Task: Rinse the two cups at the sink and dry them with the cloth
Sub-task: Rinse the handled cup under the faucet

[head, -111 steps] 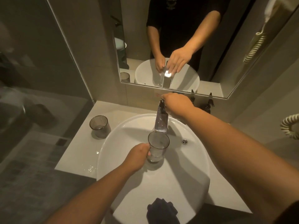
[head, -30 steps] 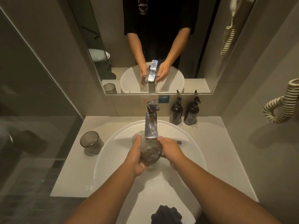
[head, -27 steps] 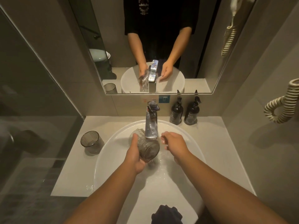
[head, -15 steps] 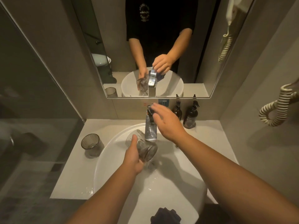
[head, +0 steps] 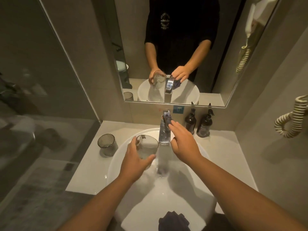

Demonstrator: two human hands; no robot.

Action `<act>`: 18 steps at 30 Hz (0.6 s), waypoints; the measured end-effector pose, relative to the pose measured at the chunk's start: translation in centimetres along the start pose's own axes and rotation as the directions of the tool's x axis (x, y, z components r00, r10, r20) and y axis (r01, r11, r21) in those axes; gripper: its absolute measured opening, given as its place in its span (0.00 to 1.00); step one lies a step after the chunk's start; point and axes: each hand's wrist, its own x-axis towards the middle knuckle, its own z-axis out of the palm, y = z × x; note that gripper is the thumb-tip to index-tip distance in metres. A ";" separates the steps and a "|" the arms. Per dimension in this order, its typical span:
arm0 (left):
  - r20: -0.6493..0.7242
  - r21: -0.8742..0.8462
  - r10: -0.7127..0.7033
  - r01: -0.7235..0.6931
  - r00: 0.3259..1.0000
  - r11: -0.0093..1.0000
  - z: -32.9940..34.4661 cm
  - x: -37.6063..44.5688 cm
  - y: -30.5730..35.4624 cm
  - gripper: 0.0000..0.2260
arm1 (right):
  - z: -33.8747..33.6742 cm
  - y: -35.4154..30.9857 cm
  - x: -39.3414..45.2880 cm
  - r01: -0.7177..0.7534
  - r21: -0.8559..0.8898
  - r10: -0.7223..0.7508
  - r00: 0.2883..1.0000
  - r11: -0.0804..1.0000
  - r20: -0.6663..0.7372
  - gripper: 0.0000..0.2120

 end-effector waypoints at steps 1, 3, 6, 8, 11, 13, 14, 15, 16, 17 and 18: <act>-0.009 0.201 0.100 -0.096 0.995 0.975 -0.6 -0.3 0.1 0.45 | 0.0 0.0 -0.5 -0.016 0.018 0.016 1.000 1.000 -0.011 0.27; 0.062 0.505 0.246 -0.243 0.967 0.829 -1.6 -0.7 0.3 0.43 | 0.0 -0.1 -1.4 -0.046 0.040 0.047 0.999 0.998 -0.024 0.27; 0.234 0.724 0.237 -0.332 0.943 0.605 -2.4 -1.1 0.3 0.39 | -0.1 0.0 -2.6 -0.093 0.064 0.096 0.995 0.994 -0.034 0.24; 0.331 0.804 0.217 -0.395 0.918 0.445 -2.6 -1.1 0.2 0.39 | -0.3 0.3 -3.3 -0.116 0.076 0.117 0.993 0.990 -0.018 0.22; 0.445 0.820 0.199 -0.487 0.873 0.301 -2.6 -1.1 0.4 0.41 | -0.7 1.0 -4.1 -0.152 0.102 0.152 0.988 0.983 0.015 0.19; 0.499 0.813 0.202 -0.536 0.843 0.229 -2.6 -1.2 0.8 0.42 | -0.9 1.5 -4.7 -0.172 0.111 0.169 0.985 0.979 0.029 0.18; 0.524 0.806 0.204 -0.559 0.827 0.196 -2.6 -1.2 1.0 0.41 | -1.0 1.8 -5.0 -0.179 0.110 0.175 0.984 0.978 0.038 0.17; 0.548 0.797 0.206 -0.581 0.811 0.168 -2.7 -1.2 1.2 0.41 | -1.0 2.0 -5.2 -0.183 0.106 0.179 0.983 0.977 0.049 0.17; 0.570 0.786 0.206 -0.601 0.795 0.143 -2.7 -1.2 1.4 0.41 | -1.0 2.3 -5.4 -0.187 0.104 0.181 0.982 0.977 0.060 0.17; 0.591 0.776 0.205 -0.619 0.781 0.120 -2.8 -1.2 1.6 0.41 | -1.0 2.5 -5.6 -0.192 0.103 0.186 0.980 0.976 0.070 0.16; 0.609 0.767 0.202 -0.634 0.767 0.098 -2.9 -1.2 1.9 0.41 | -0.9 2.6 -5.8 -0.200 0.106 0.192 0.978 0.974 0.082 0.16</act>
